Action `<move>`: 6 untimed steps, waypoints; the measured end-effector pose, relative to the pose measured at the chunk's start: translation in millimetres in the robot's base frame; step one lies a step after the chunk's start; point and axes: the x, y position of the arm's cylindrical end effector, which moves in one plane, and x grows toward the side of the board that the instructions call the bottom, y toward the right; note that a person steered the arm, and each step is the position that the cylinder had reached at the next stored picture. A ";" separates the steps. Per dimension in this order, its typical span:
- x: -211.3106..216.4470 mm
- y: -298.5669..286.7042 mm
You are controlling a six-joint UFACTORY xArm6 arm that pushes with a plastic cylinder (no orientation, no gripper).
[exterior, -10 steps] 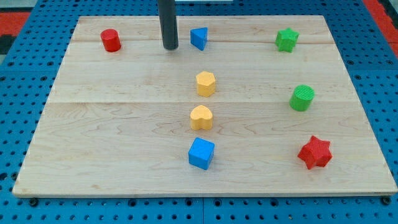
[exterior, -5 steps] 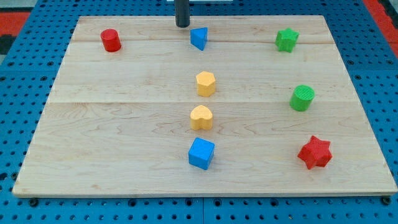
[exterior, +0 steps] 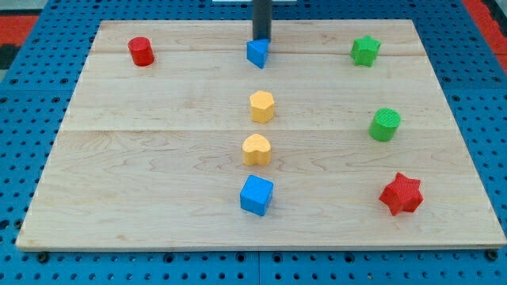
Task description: Move the blue triangle above the yellow hexagon
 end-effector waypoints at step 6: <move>-21.3 -2.0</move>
